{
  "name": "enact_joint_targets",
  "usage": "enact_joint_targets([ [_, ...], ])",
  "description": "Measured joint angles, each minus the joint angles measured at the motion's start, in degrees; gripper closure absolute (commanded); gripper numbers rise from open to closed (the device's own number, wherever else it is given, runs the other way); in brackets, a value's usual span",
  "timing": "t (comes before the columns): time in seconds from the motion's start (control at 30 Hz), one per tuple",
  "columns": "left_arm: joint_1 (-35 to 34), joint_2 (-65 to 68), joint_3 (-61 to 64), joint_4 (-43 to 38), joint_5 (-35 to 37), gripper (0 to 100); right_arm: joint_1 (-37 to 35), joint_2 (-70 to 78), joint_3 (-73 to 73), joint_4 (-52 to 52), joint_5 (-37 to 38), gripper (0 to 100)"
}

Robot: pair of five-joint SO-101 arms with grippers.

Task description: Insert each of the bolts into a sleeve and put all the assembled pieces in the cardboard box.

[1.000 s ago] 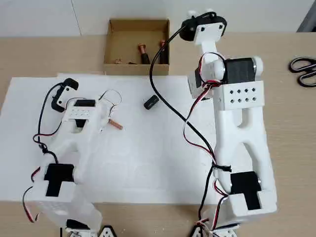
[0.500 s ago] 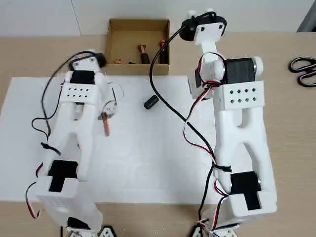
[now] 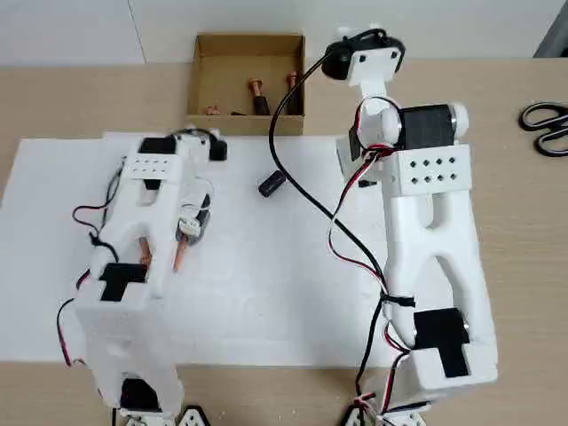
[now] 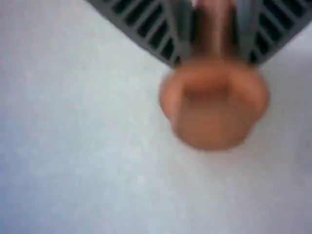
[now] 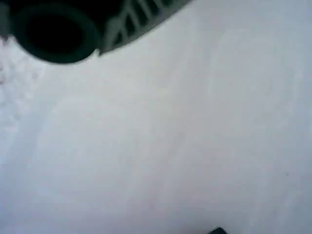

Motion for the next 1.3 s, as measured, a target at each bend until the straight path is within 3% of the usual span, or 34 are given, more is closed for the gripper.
enact_joint_targets([
  [0.27, -0.26, -0.26, -0.79, -0.09, -0.09, 91, 0.0, 0.0, 0.53, 0.0, 0.0, 99.4],
  [0.73, -0.09, -0.26, -0.79, -2.64, -0.18, 91, 0.09, 0.0, 0.62, 0.0, 0.0, 99.4],
  [0.87, 0.09, 0.62, -0.97, -2.73, -0.18, 99, 0.0, 0.0, 0.62, 0.0, 0.0, 99.4],
  [1.03, 0.35, 0.79, -1.49, -2.73, 0.0, 99, 0.0, 0.0, 0.62, 0.0, 0.0, 99.4],
  [1.3, 0.09, 2.02, -9.41, 3.34, 0.26, 99, 0.0, 0.0, 0.62, 0.0, 0.0, 99.4],
])
